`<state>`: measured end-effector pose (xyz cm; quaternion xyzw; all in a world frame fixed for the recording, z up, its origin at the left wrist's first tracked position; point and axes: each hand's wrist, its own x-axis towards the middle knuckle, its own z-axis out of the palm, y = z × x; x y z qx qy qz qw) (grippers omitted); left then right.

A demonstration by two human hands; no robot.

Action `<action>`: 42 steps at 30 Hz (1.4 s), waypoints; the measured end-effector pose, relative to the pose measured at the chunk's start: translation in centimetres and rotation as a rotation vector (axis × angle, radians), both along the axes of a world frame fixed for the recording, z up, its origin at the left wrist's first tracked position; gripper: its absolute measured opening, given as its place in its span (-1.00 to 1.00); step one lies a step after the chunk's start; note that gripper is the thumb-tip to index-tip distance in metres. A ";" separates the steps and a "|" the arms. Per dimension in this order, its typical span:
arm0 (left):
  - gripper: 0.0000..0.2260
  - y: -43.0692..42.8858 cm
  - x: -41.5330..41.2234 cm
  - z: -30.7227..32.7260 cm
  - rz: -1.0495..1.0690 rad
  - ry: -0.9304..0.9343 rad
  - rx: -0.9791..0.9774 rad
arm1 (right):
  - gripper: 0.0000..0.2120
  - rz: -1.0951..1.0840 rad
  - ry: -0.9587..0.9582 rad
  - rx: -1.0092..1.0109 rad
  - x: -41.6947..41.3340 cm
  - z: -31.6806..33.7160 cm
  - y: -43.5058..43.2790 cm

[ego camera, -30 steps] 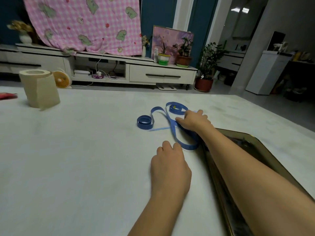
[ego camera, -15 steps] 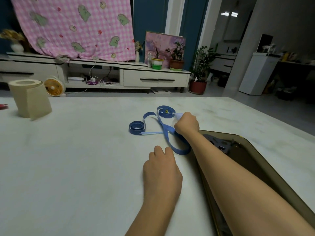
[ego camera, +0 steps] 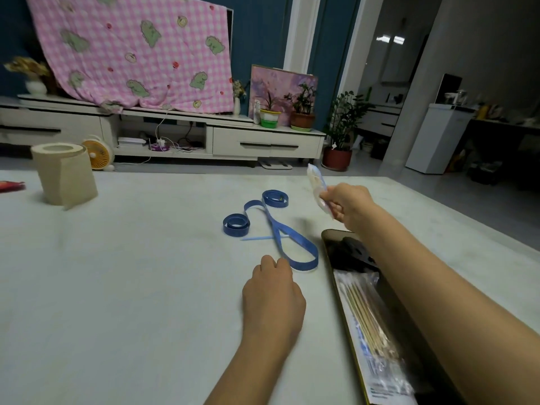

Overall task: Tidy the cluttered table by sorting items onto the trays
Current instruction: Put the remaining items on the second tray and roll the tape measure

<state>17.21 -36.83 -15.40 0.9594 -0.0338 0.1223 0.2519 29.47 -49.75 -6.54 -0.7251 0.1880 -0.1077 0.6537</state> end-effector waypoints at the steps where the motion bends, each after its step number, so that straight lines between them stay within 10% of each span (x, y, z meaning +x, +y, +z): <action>1: -0.81 0.1 0.0 0.0 -0.001 0.001 -0.021 | -0.80 0.073 0.045 0.054 -1.1 0.5 -0.6; 14: -0.79 0.3 -2.1 -0.5 -0.025 -0.071 -0.011 | -0.75 0.371 0.150 -0.992 -13.9 -1.1 -4.3; 22: -0.77 0.2 -2.5 -0.4 -0.023 -0.092 0.042 | -0.53 0.357 0.033 -1.218 -14.4 -2.9 -5.8; 42: -0.79 0.2 -3.0 -0.5 -0.035 -0.096 0.082 | -0.40 0.544 0.040 -0.994 -14.3 -7.2 -5.9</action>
